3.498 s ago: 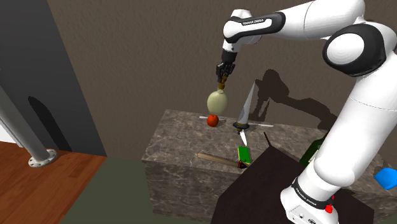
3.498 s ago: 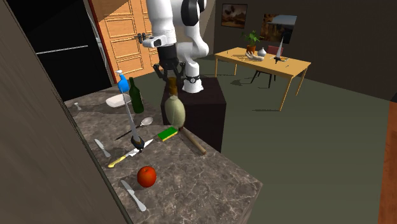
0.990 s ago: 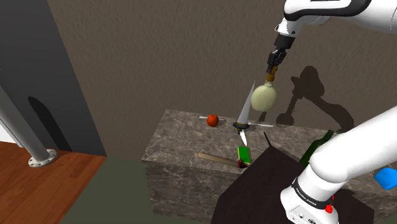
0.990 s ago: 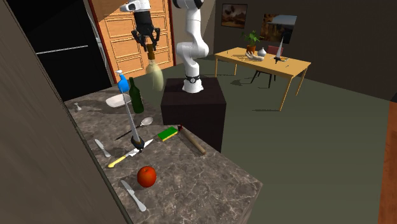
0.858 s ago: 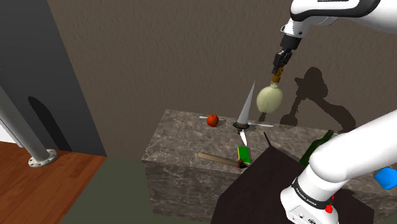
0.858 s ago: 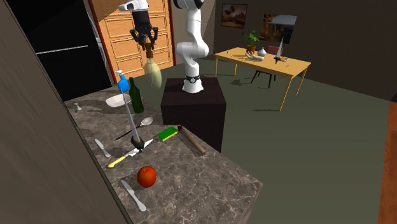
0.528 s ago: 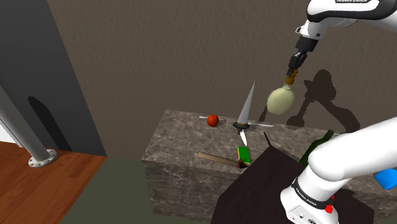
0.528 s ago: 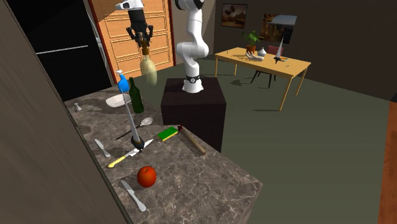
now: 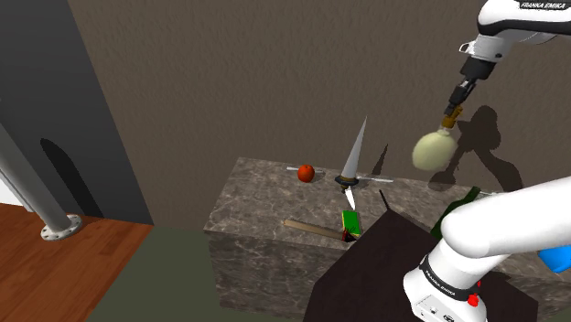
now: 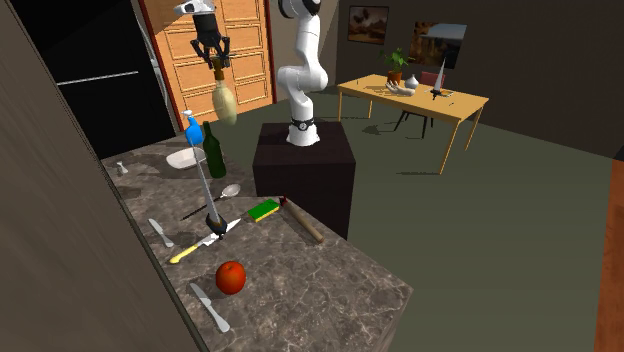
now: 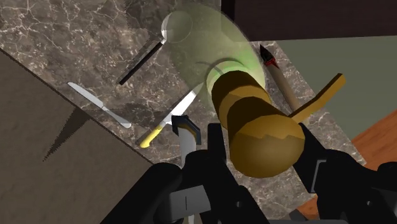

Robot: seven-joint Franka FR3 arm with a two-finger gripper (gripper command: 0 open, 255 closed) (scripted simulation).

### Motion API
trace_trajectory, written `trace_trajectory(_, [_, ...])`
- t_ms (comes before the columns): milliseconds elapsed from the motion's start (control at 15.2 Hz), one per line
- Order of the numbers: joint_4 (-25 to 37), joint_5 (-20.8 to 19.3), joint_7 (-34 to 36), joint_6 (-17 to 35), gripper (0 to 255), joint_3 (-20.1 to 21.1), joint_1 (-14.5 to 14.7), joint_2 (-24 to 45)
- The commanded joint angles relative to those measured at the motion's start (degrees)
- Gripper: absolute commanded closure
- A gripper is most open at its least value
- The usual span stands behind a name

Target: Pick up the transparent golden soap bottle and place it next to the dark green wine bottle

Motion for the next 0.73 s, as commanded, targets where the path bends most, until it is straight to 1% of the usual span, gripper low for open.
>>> trace_trajectory(0, [-0.4, -1.37, -2.41, -0.6, 255, -1.69, -1.07, -1.23])
trace_trajectory(330, [1.25, -4.32, -9.05, -2.06, 255, -6.87, -3.0, -1.86])
trace_trajectory(660, [4.41, -6.74, -16.18, -3.15, 255, -12.8, -4.14, -0.92])
